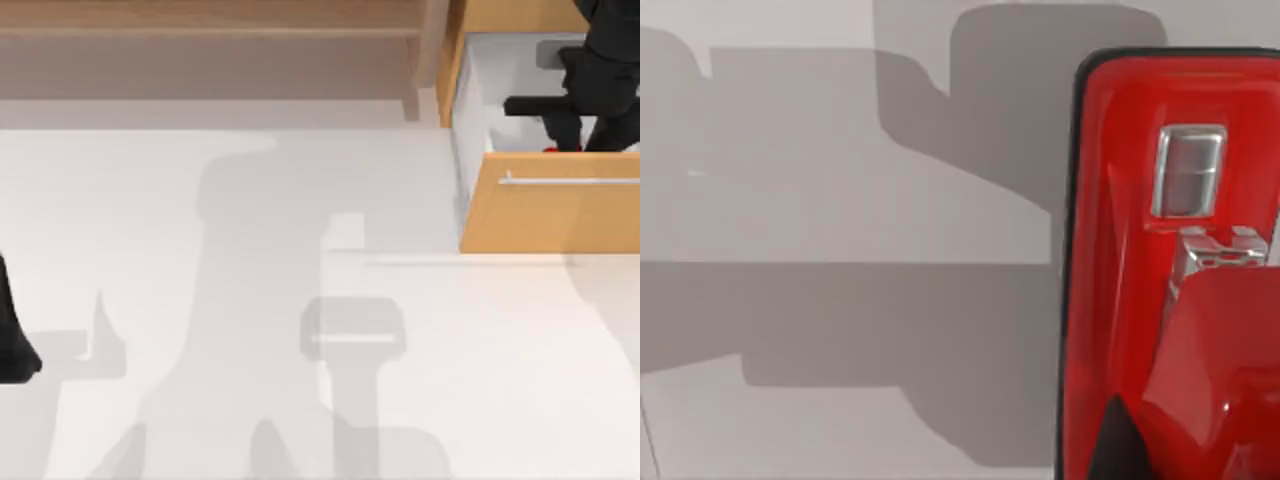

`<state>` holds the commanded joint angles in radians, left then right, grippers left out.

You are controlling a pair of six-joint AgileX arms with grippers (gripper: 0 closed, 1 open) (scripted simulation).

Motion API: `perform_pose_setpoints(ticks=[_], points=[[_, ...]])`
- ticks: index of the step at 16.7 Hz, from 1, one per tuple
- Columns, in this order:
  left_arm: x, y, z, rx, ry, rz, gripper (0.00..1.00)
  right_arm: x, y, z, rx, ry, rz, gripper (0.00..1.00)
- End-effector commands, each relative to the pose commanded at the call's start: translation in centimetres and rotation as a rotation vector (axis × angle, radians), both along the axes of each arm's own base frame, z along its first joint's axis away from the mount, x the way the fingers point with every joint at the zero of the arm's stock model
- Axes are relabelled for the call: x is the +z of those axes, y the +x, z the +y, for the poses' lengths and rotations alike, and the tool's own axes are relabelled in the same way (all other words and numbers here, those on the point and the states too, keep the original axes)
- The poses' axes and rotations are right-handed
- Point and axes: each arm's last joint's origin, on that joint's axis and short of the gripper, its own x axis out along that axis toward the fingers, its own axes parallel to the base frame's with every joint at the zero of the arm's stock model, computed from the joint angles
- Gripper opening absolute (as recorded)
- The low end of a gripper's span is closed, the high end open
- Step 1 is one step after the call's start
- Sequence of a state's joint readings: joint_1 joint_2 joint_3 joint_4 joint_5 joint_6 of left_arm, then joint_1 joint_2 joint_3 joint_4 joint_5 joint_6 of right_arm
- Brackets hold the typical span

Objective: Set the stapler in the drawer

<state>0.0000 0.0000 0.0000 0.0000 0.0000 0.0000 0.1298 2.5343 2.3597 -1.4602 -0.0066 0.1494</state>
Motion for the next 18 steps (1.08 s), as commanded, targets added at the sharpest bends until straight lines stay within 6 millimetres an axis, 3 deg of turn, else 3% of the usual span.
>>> perform_pose_setpoints(ticks=[11,18], points=[[0.0,0.0,0.0,0.0,0.0,0.0,1.0,0.0,0.0,0.0,0.0,0.0,0.0,0.98],[0.0,0.0,0.0,0.0,0.0,0.0,1.0,0.0,0.0,0.0,0.0,0.0,0.0,1.0]])
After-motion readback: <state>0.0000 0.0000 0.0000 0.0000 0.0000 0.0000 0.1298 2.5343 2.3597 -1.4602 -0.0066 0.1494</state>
